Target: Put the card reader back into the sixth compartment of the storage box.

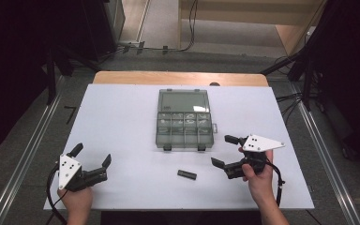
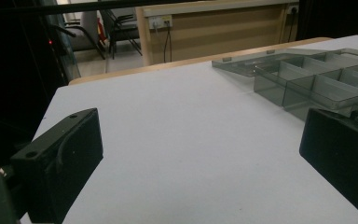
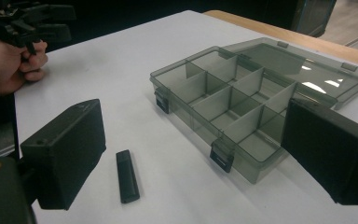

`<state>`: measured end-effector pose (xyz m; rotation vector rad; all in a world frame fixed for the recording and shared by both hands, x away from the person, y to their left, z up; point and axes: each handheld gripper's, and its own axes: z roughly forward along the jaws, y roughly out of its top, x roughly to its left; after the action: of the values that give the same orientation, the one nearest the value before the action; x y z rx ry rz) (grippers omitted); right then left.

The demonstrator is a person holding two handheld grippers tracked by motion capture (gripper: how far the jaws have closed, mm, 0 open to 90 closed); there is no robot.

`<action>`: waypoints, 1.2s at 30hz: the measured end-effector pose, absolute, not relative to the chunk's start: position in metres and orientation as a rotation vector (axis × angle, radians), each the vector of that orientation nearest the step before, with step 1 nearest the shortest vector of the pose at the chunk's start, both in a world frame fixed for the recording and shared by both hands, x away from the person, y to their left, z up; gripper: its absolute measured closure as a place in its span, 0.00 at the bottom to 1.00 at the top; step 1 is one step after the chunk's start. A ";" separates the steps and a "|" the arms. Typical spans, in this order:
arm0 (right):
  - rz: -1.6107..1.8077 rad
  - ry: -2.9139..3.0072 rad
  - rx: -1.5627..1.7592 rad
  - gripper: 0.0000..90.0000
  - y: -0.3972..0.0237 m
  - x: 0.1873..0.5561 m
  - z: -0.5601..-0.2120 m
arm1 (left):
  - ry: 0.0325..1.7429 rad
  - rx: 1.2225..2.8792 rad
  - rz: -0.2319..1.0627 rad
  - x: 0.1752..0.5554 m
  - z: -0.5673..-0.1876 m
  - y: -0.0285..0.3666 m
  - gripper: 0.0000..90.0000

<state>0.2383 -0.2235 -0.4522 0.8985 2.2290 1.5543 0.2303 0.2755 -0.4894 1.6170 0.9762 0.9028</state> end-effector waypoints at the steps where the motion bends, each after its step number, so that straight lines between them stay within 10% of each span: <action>1: 1.551 2.235 0.896 0.06 -0.222 0.239 -0.452 | 0.976 1.617 0.903 0.230 -0.489 0.276 0.00; 36: 1.430 2.531 0.719 0.33 -0.170 0.248 -0.461 | 0.973 1.617 0.900 0.230 -0.489 0.276 0.00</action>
<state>0.2481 -0.1701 -0.4608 0.7192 2.5312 1.4304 0.2304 0.2759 -0.4894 1.6173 0.9735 0.8996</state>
